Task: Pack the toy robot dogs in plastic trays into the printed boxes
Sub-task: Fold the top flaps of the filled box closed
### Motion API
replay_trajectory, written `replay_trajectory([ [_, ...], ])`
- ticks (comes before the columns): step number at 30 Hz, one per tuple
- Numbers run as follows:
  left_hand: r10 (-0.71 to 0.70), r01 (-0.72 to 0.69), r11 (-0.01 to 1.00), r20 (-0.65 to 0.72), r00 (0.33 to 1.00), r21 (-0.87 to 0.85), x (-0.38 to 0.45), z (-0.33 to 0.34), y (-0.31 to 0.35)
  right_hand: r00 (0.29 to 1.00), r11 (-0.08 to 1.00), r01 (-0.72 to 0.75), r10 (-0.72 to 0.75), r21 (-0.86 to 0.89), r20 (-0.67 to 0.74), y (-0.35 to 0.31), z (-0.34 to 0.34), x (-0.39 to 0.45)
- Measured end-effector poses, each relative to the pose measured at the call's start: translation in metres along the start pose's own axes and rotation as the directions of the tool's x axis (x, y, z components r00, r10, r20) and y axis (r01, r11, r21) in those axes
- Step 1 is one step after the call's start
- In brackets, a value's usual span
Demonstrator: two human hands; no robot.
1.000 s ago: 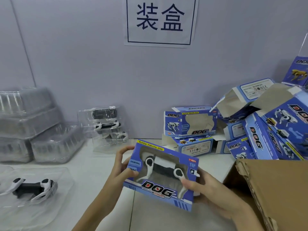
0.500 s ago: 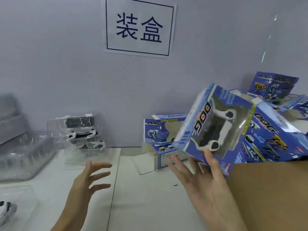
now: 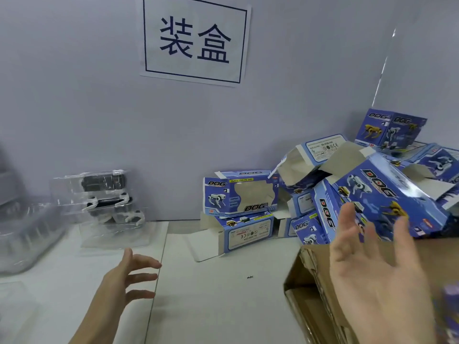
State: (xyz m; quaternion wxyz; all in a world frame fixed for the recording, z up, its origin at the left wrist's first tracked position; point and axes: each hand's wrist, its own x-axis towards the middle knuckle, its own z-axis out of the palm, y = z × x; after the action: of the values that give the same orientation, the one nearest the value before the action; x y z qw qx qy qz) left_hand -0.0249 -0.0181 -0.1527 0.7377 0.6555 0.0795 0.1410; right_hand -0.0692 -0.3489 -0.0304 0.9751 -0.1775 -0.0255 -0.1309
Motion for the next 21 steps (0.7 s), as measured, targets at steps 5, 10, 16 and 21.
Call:
replay_trajectory([
  [5, -0.031, 0.032, 0.999, -0.007, 0.999, 0.02, -0.002, 0.002, 0.003, 0.98, 0.953, -0.198, 0.194, -0.229, -0.042, 0.044, -0.009, 0.025],
  [10, 0.044, -0.052, 0.943, 0.029, 0.999, 0.33, -0.003, 0.001, -0.008, 0.896, 0.654, -0.44, 0.368, -0.615, -0.249, 0.113, -0.037, 0.051],
  [16, 0.348, -0.4, 0.283, 0.295, 0.89, 0.871, -0.011, 0.0, -0.024, 0.964, 0.207, -0.24, 0.163, -0.948, -0.209, 0.182, -0.065, 0.096],
  [21, 0.371, -0.5, 0.088, 0.438, 0.819, 0.861, -0.011, 0.002, -0.018, 0.898, -0.692, 0.309, -0.013, -0.653, 0.439, 0.191, -0.036, 0.163],
])
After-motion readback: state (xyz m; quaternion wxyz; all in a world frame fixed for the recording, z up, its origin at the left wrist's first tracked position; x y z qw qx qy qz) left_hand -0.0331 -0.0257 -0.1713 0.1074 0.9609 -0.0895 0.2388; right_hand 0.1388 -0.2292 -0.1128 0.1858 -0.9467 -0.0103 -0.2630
